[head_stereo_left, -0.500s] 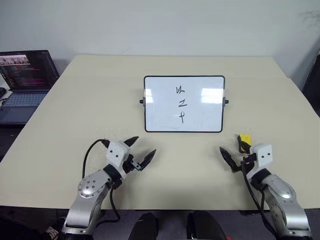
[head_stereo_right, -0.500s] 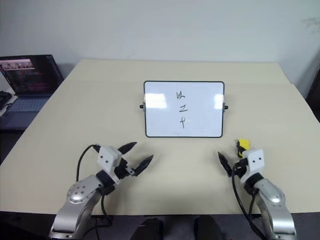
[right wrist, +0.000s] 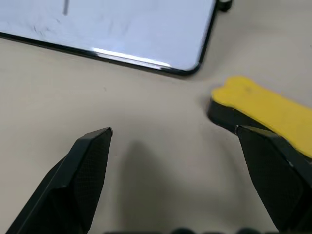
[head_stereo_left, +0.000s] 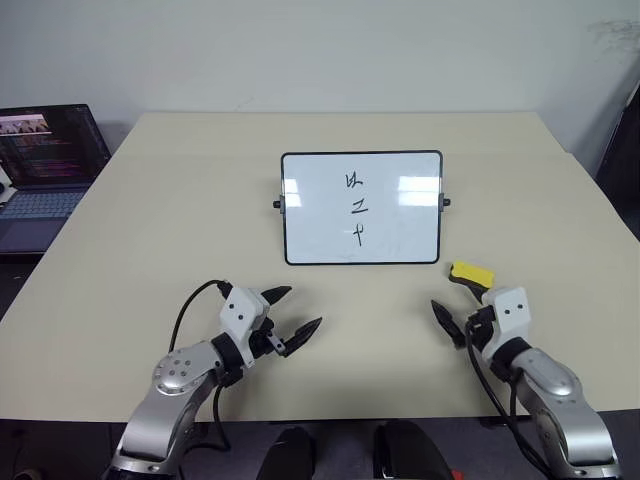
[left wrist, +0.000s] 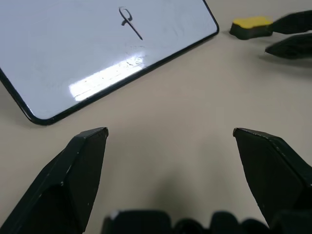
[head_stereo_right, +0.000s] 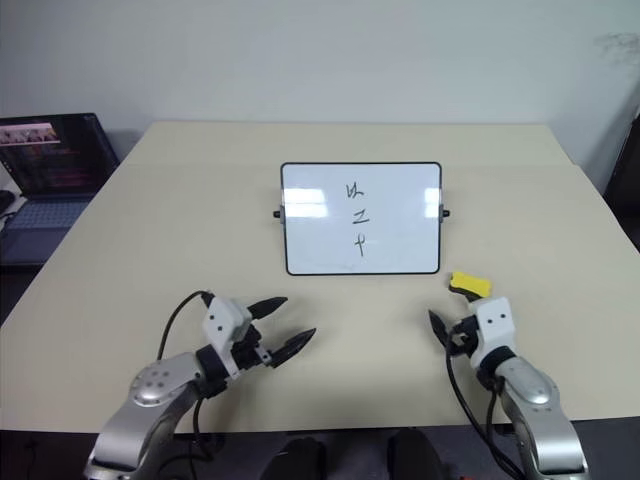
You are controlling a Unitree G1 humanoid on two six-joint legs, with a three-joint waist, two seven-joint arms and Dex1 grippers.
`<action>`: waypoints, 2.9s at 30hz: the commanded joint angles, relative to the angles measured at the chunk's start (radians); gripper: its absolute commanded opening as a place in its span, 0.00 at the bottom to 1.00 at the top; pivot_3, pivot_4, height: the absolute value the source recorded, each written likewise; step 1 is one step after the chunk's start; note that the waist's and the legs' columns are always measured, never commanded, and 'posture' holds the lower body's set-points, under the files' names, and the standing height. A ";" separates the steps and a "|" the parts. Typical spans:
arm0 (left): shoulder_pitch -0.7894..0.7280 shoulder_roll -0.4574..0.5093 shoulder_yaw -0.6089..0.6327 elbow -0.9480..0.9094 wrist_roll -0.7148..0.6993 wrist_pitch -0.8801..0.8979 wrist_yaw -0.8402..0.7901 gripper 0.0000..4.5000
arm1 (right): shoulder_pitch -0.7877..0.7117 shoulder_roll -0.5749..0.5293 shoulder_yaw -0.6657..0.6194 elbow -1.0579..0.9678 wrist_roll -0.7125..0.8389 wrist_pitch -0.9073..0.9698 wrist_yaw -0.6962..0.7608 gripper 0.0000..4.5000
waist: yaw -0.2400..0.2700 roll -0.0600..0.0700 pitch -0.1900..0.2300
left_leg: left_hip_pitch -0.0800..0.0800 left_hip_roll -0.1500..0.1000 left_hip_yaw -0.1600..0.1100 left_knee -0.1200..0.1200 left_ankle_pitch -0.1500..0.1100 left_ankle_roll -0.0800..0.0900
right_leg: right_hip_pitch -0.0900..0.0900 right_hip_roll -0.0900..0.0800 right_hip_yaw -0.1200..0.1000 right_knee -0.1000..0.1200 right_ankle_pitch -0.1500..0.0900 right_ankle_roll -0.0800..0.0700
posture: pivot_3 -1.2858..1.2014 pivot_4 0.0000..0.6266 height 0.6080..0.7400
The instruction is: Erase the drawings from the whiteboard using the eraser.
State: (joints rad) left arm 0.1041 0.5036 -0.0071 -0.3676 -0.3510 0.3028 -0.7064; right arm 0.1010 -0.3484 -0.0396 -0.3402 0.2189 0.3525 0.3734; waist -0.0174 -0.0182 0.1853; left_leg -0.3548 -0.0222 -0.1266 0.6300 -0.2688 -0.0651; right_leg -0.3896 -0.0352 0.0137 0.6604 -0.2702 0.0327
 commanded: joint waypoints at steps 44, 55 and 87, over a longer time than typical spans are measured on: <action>-0.466 0.092 -0.125 0.146 -0.043 0.017 -0.408 1.00 | -0.548 -0.428 0.075 0.521 0.003 0.086 0.523 0.98 | -0.013 -0.001 0.001 | 0.000 -0.001 0.006 0.001 -0.002 0.003 | -0.001 0.005 0.001 -0.001 0.004 -0.004 | 0.52 0.24 1.00; -0.432 0.108 -0.117 0.131 -0.040 0.016 -0.396 1.00 | -0.603 -0.440 0.072 0.651 -0.024 0.033 0.627 0.98 | -0.012 -0.001 0.001 | 0.000 -0.001 0.006 0.001 -0.002 0.003 | -0.001 0.005 0.001 -0.001 0.004 -0.004 | 0.52 0.24 1.00; -0.383 0.058 -0.076 0.147 0.004 0.006 -0.228 1.00 | -0.527 -0.338 -0.019 0.437 0.007 0.123 0.445 0.27 | -0.013 -0.001 0.001 | 0.000 0.000 0.005 0.001 -0.002 0.003 | -0.001 0.004 0.002 0.000 0.004 -0.004 | 0.52 0.24 1.00</action>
State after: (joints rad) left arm -0.2801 0.5737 -0.1197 -0.1902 -0.3626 0.3152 -0.9927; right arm -0.4385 -0.6970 -0.0274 0.1914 0.2010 0.4515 0.8500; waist -0.0300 -0.0195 0.1863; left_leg -0.3549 -0.0220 -0.1224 0.6310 -0.2704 -0.0622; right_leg -0.3909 -0.0317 0.0156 0.6605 -0.2663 0.0284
